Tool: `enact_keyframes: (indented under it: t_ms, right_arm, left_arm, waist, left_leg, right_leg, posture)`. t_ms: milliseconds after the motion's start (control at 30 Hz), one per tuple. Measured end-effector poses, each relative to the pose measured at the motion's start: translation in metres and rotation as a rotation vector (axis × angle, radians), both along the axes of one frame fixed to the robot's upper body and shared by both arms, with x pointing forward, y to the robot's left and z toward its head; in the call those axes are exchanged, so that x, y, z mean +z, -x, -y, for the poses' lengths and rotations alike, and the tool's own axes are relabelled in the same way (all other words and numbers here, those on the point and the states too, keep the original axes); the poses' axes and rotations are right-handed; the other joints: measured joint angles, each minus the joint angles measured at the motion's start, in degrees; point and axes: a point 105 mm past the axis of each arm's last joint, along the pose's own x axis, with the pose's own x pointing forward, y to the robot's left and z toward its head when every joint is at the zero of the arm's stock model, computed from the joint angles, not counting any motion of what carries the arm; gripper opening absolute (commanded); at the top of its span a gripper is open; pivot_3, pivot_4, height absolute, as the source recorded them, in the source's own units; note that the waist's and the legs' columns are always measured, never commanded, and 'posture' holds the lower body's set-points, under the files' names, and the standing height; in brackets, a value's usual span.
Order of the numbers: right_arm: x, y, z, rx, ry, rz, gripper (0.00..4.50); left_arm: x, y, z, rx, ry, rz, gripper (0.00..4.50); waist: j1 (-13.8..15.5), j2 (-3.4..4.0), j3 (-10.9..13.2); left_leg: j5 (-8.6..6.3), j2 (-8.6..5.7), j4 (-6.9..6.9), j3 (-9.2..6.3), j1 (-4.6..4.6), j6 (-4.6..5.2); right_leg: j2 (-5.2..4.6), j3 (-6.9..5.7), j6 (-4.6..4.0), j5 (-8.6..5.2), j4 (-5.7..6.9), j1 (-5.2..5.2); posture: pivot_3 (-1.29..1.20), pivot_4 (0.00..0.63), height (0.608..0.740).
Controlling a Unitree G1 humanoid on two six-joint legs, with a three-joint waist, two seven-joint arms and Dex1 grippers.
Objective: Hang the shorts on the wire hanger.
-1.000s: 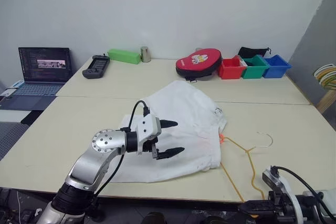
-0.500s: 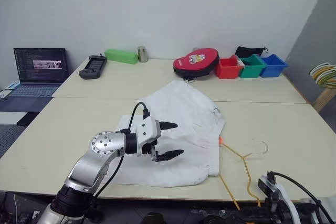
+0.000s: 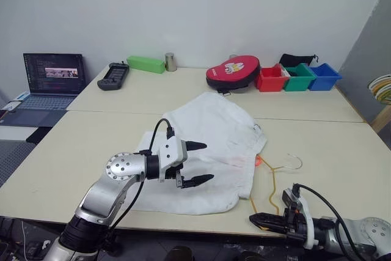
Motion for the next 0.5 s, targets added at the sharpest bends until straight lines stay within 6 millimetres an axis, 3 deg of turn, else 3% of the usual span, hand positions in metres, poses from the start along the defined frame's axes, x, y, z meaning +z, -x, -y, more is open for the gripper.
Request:
enact_keyframes:
  t_ms: [267, 500]
  right_arm:
    - [0.001, -0.006, -0.004, 0.0, 0.011, 0.016, 0.0]
    - [0.003, -0.003, -0.011, 0.107, 0.101, 0.144, 0.0]
  left_arm:
    - [0.005, -0.003, 0.001, -0.012, -0.004, 0.018, 4.47]
    - [0.003, -0.005, 0.001, -0.016, -0.003, 0.005, 4.47]
  waist:
    - [-1.1, 0.13, 0.1]
    - [-2.4, 0.19, 0.2]
  left_leg:
    - [0.0, 0.0, 0.01, 0.06, 0.04, 0.0]
    - [0.0, 0.0, 0.03, 0.26, -0.01, 0.0]
  right_leg:
    - [0.01, 0.13, 0.0, 0.07, 0.05, 0.0]
    - [-0.02, 0.22, 0.19, 0.2, 0.05, -0.19]
  posture:
    - [0.26, 0.0, 0.74]
    - [0.25, 0.0, 0.74]
